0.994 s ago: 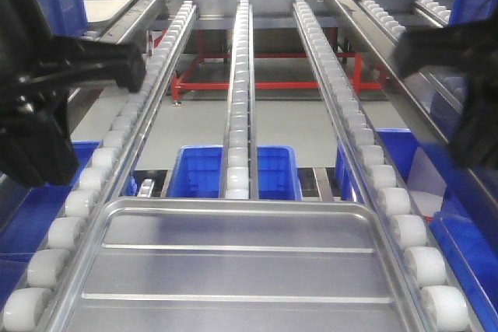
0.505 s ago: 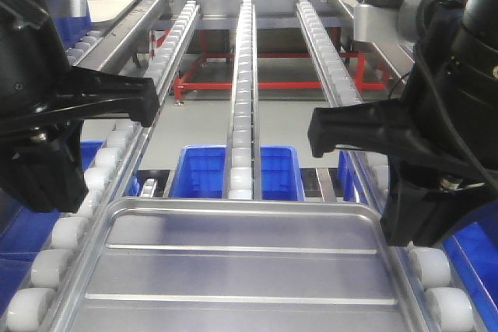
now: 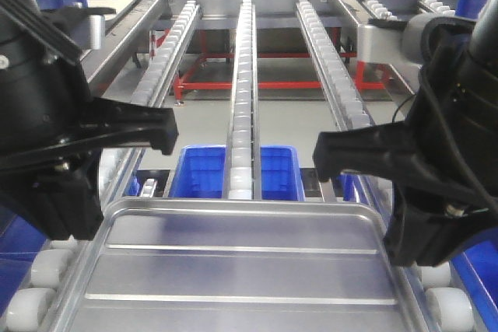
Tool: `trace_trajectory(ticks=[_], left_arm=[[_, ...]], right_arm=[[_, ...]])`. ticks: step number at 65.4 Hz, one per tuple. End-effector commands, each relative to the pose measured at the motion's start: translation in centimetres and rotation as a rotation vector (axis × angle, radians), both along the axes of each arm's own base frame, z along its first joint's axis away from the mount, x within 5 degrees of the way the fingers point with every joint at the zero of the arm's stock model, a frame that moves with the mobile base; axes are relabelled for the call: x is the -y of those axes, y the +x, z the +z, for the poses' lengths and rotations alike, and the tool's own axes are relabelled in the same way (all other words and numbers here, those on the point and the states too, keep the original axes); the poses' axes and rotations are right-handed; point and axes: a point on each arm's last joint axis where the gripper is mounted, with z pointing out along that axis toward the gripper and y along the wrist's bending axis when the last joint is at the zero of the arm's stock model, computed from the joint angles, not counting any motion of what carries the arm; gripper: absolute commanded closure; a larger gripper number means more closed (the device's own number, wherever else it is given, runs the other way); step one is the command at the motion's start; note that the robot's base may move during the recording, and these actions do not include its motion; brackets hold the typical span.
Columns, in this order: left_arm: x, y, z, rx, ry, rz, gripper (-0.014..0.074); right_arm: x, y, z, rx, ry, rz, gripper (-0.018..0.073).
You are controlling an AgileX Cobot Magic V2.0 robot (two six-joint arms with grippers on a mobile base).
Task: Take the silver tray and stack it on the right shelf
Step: 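Lower both grippers toward the side rims of the silver tray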
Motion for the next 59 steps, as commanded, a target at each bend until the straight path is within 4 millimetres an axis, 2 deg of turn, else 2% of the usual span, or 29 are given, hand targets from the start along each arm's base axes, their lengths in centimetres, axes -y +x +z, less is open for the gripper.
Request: trace_trajectory(ticks=[1, 14, 21, 30, 59], left_arm=[[0.6, -0.3, 1.2, 0.040, -0.038, -0.033, 0.0688], [1.5, -1.0, 1.2, 0.060, -0.065, -0.056, 0.0689], [1.0, -1.0, 0.4, 0.068, -0.070, 0.018, 0.0688], [0.4, -1.3, -0.6, 0.060, -0.031, 0.011, 0.0688], [0.5, -1.3, -0.5, 0.068, -0.045, 0.008, 0.0689]], right_arm=[[-0.4, 0.6, 0.7, 0.046, 0.030, 0.010, 0.0482], [-0.5, 0.7, 0.4, 0.042, 0.027, 0.011, 0.0482], [-0.3, 0.9, 0.4, 0.037, 0.034, -0.012, 0.0482], [0.0, 1.1, 0.3, 0.029, 0.037, -0.034, 0.0482], [0.0, 1.1, 0.4, 0.031, 0.038, -0.034, 0.0482]])
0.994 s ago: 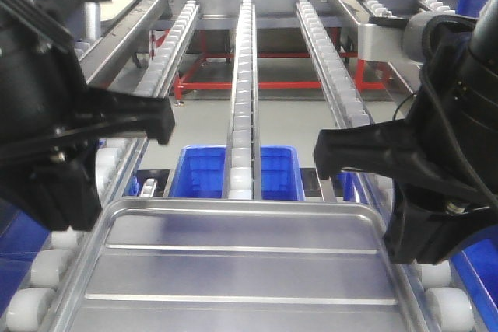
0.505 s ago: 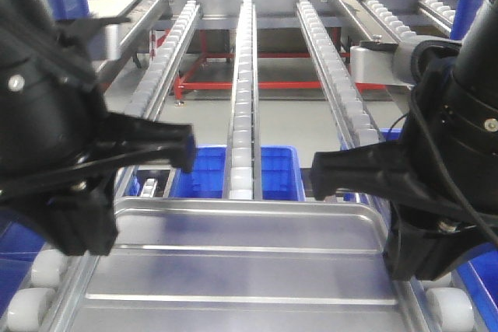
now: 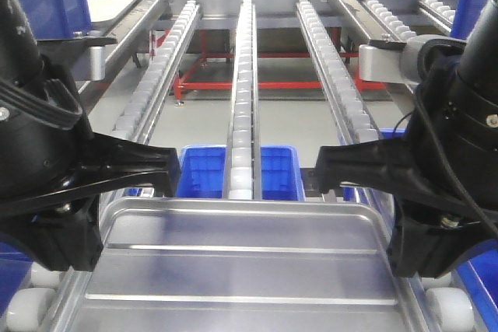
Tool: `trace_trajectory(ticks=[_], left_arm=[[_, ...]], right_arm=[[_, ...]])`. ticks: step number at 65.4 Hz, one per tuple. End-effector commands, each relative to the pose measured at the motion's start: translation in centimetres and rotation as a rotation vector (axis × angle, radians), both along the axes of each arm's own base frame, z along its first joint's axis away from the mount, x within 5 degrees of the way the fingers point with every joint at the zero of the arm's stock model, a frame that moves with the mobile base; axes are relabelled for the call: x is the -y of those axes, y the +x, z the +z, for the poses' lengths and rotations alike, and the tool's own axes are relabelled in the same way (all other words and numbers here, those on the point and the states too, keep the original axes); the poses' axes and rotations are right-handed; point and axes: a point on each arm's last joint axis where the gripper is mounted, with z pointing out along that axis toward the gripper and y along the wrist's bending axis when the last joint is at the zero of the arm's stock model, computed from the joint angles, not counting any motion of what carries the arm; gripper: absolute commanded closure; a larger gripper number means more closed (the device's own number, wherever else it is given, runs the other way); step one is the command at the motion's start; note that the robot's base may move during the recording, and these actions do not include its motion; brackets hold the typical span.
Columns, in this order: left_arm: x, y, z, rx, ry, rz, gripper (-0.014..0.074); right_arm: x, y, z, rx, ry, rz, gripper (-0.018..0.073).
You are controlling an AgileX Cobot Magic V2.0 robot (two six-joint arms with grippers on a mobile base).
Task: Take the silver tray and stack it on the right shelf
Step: 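Lower both grippers toward the side rims of the silver tray, then close both grippers on the tray's side rims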
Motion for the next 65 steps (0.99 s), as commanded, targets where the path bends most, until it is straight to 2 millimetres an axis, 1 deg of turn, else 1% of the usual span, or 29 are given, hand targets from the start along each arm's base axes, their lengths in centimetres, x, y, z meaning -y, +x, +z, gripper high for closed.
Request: trace_trajectory(ticks=[1, 17, 28, 35, 43, 46, 50, 52, 53, 55, 58, 60, 65], left_arm=[[0.32, 0.10, 1.29, 0.045, -0.046, -0.007, 0.0689], [0.25, 0.07, 1.26, 0.042, -0.038, -0.006, 0.0689], [0.23, 0.10, 1.27, 0.045, -0.036, -0.009, 0.0689], [0.29, 0.13, 1.29, 0.049, -0.042, -0.010, 0.0689], [0.29, 0.14, 1.23, 0.048, -0.037, -0.011, 0.0689], [0.27, 0.16, 1.24, 0.051, -0.035, -0.013, 0.0682], [0.22, 0.29, 1.27, 0.063, -0.029, -0.020, 0.0613], [0.23, 0.33, 1.29, 0.069, -0.030, -0.024, 0.0559], [0.25, 0.35, 1.30, 0.071, -0.031, -0.024, 0.0513], [0.26, 0.36, 1.31, 0.072, -0.035, -0.020, 0.0454], [0.27, 0.42, 1.36, 0.073, -0.044, 0.007, 0.0388], [0.26, 0.47, 1.39, 0.078, -0.046, 0.013, 0.0357], [0.21, 0.65, 1.33, 0.098, -0.025, -0.006, 0.0352]], right_arm=[[-0.20, 0.52, 1.27, 0.062, 0.039, 0.004, 0.0482], [-0.20, 0.52, 1.27, 0.062, 0.039, 0.004, 0.0482], [-0.20, 0.52, 1.27, 0.062, 0.039, 0.004, 0.0463], [-0.20, 0.52, 1.27, 0.061, 0.039, 0.004, 0.0368], [-0.21, 0.53, 1.28, 0.062, 0.040, 0.004, 0.0181], [-0.22, 0.55, 1.26, 0.064, 0.040, 0.005, 0.0135], [-0.26, 0.60, 1.22, 0.066, 0.042, 0.007, 0.0104], [-0.29, 0.63, 1.18, 0.066, 0.042, 0.007, 0.0100], [-0.32, 0.66, 1.14, 0.067, 0.043, 0.007, 0.0101], [-0.34, 0.68, 1.13, 0.069, 0.045, 0.008, 0.0102], [-0.41, 0.75, 1.07, 0.072, 0.048, 0.009, 0.0102], [-0.45, 0.80, 1.00, 0.072, 0.049, 0.010, 0.0102], [-0.56, 0.93, 0.70, 0.068, 0.047, 0.011, 0.0102]])
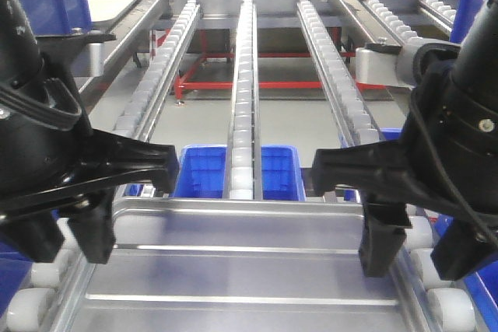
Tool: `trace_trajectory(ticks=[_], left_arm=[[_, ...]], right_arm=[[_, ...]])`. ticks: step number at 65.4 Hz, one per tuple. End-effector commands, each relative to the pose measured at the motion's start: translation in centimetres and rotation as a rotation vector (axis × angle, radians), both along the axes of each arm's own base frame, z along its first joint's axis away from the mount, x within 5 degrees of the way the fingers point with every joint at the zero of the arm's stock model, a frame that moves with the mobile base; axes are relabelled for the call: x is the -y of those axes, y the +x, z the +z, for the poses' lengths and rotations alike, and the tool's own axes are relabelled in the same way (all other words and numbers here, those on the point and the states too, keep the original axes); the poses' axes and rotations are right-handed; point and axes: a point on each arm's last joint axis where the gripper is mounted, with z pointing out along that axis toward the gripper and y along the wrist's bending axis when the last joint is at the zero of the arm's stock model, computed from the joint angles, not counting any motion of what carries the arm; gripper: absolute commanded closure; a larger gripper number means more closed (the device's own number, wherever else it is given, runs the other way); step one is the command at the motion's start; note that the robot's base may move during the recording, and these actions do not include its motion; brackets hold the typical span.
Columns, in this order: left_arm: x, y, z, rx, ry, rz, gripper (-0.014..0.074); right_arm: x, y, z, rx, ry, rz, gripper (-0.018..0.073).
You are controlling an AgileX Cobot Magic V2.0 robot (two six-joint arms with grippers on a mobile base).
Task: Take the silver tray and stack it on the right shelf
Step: 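Close both grippers on the tray's side rims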
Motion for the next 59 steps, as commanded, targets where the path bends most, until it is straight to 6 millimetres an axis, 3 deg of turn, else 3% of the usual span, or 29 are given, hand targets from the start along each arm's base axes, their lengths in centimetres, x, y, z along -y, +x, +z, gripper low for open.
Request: trace_trajectory(ticks=[1, 41, 59], left_arm=[[0.3, 0.4, 1.3, 0.071, -0.030, -0.018, 0.0353], [1.5, 1.2, -2.2, 0.010, 0.030, -0.035, 0.0354], [1.4, 1.2, -2.3, 0.003, 0.039, -0.030, 0.0354]], right_arm=[[-0.4, 0.7, 1.1, 0.068, 0.044, 0.010, 0.0102], [-0.4, 1.8, -0.4, 0.055, 0.040, -0.010, 0.0102], [-0.2, 1.8, -0.4, 0.049, 0.036, -0.018, 0.0105]])
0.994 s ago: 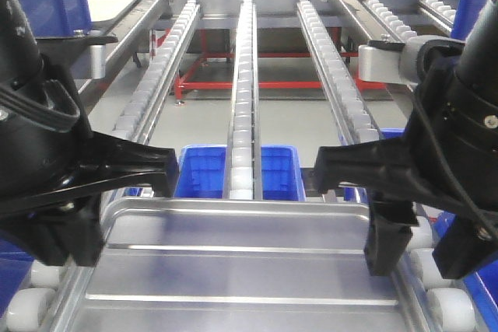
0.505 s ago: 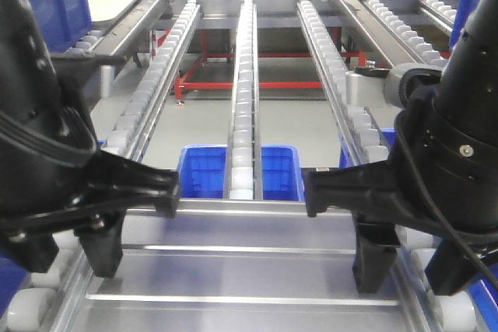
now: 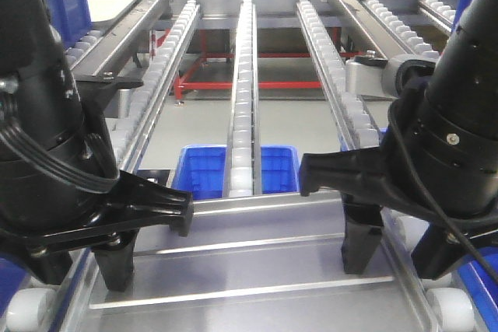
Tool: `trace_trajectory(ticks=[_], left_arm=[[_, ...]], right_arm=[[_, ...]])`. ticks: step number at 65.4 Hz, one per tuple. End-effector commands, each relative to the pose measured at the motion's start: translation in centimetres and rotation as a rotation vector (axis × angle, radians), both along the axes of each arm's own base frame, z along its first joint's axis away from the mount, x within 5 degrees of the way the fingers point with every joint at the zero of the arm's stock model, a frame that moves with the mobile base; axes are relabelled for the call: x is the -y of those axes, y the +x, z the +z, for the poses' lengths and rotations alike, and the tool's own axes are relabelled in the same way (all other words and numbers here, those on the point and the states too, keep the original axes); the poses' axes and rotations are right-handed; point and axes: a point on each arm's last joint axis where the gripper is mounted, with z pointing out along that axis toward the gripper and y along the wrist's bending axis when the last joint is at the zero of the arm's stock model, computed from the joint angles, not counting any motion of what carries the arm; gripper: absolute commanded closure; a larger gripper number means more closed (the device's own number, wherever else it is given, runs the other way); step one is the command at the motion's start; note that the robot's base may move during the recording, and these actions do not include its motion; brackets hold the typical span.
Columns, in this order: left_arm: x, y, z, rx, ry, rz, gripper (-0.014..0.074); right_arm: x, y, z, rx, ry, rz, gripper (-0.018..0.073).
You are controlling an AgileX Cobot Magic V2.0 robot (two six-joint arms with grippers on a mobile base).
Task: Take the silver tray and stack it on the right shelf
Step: 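Close both grippers on the tray's side rims, then lift the tray with both grippers and pull it toward the robot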
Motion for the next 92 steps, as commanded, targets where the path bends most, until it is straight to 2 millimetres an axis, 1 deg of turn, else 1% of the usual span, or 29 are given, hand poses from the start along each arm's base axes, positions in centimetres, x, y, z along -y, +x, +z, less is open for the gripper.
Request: trace_trajectory(ticks=[1, 10, 20, 33, 38, 42, 49, 52, 62, 72, 82, 92], left_arm=[[0.4, 0.2, 0.9, 0.030, -0.033, -0.001, 0.0354], [0.4, 0.2, 0.9, 0.030, -0.033, -0.001, 0.0356], [0.4, 0.2, 1.0, 0.030, -0.032, -0.001, 0.0411], [0.4, 0.2, 1.0, 0.028, -0.032, 0.001, 0.0547], [0.4, 0.2, 0.9, 0.027, -0.033, 0.002, 0.0622], [0.4, 0.2, 0.9, 0.027, -0.033, 0.002, 0.0703], [0.4, 0.2, 1.0, 0.029, -0.033, 0.001, 0.0693], [0.4, 0.2, 1.0, 0.029, -0.033, 0.001, 0.0693], [0.3, 0.0, 1.6, 0.028, -0.047, 0.014, 0.0693], [0.1, 0.0, 3.5, 0.053, -0.059, 0.028, 0.0693], [0.0, 0.1, 5.4, 0.091, -0.090, 0.026, 0.0693], [-0.4, -0.2, 6.0, 0.092, -0.091, 0.035, 0.0693]], right_arm=[[0.0, 0.4, 0.9, 0.041, 0.015, 0.006, 0.0106], [0.0, 0.4, 0.9, 0.038, 0.013, 0.005, 0.0160], [0.0, 0.4, 0.9, 0.039, 0.014, 0.006, 0.0211], [0.0, 0.4, 0.9, 0.040, 0.014, 0.006, 0.0238], [0.0, 0.4, 0.9, 0.040, 0.014, 0.006, 0.0291], [0.0, 0.4, 0.9, 0.040, 0.014, 0.006, 0.0359], [0.0, 0.4, 0.9, 0.039, 0.014, 0.006, 0.0466], [0.0, 0.4, 0.9, 0.039, 0.013, 0.005, 0.0496], [0.0, 0.4, 1.0, 0.038, 0.012, 0.005, 0.0496], [-0.2, 0.8, 1.6, 0.040, 0.010, 0.001, 0.0496], [-0.5, 1.3, 2.8, 0.032, -0.005, -0.009, 0.0496], [-0.5, 1.4, 4.5, 0.055, 0.008, -0.015, 0.0494]])
